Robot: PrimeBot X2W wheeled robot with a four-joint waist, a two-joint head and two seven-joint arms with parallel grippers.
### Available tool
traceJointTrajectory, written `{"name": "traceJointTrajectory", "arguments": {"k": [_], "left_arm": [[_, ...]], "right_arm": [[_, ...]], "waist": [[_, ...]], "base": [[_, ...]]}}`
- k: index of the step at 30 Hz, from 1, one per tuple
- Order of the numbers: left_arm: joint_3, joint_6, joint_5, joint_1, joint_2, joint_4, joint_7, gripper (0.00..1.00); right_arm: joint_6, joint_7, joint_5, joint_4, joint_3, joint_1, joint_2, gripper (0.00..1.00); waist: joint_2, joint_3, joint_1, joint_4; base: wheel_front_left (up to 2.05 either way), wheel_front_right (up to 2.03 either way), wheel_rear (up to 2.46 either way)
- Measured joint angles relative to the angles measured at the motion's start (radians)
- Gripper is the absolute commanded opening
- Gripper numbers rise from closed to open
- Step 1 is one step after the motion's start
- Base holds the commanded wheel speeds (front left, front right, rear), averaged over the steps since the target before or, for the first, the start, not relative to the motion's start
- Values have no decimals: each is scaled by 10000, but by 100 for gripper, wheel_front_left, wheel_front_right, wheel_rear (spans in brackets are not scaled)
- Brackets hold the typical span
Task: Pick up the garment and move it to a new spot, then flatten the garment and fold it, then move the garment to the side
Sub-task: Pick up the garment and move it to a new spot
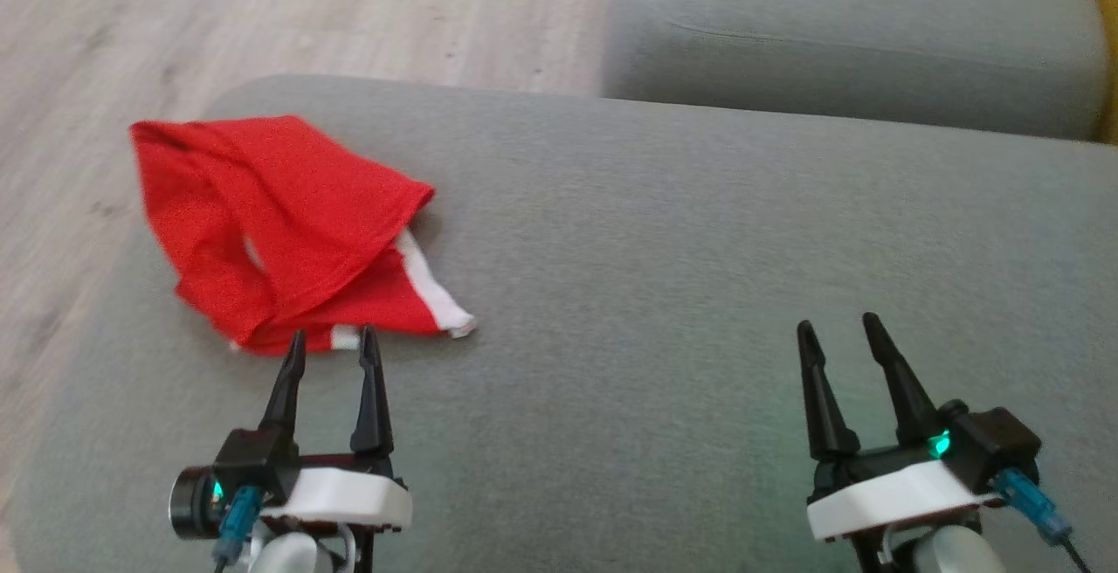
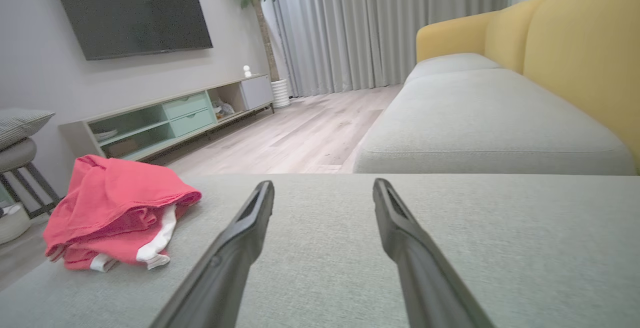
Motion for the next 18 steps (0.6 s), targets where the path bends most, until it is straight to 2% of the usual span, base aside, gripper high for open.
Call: {"name": "traceJointTrajectory", "arguments": {"k": [18], "left_arm": [[230, 12, 88, 201, 2, -81, 0, 100]], "right_arm": [[0, 0, 15, 48, 397, 24, 2, 100]], "waist": [[0, -270, 0, 1795]], "base": [[0, 0, 0]]}}
